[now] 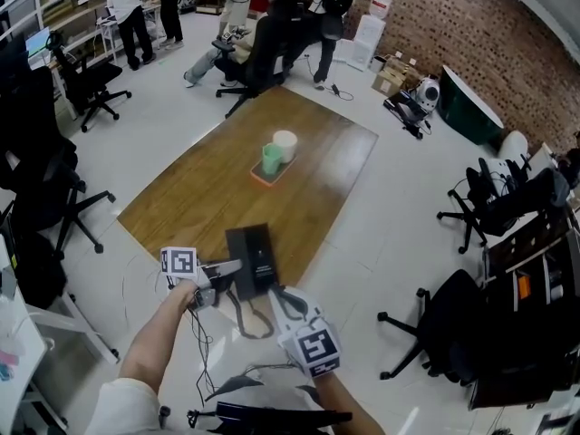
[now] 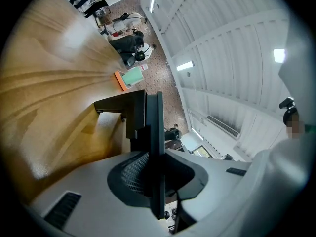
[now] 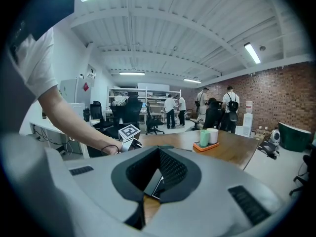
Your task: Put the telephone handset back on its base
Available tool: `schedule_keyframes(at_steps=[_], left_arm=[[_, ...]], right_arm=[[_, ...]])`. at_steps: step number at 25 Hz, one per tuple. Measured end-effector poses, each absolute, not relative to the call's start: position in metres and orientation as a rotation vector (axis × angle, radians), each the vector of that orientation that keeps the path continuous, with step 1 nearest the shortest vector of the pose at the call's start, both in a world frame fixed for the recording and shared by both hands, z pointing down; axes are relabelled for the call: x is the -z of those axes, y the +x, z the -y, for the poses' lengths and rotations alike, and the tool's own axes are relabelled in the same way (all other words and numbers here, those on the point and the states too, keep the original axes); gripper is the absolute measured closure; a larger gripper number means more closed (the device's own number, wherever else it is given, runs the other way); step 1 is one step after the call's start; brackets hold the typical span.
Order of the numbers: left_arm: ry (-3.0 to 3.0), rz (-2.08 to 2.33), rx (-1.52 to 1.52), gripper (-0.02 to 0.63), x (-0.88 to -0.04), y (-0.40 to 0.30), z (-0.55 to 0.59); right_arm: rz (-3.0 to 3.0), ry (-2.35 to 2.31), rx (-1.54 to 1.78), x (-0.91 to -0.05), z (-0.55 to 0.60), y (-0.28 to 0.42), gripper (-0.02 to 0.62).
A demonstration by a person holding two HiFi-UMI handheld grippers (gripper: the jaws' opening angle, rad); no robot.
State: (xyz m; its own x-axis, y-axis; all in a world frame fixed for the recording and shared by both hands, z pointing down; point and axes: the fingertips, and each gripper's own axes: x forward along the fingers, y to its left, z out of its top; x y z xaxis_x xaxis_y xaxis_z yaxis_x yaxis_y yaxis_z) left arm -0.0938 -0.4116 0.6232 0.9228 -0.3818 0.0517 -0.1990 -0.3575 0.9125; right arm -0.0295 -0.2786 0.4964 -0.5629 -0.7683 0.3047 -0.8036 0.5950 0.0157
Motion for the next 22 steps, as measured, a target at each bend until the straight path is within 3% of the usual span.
schedule_keyframes(at_steps=[15, 22], left_arm=[[1.936, 0.432, 0.227, 0.531, -0.623, -0.100, 0.412], [1.965, 0.471, 0.187, 0.431, -0.624, -0.105, 0.415]], right_arm=[[2.570, 1.272, -0.196, -0.498, 0.276, -0.036, 0.591], [2.577, 1.279, -0.212, -0.498, 0.277, -0.033, 0.591]])
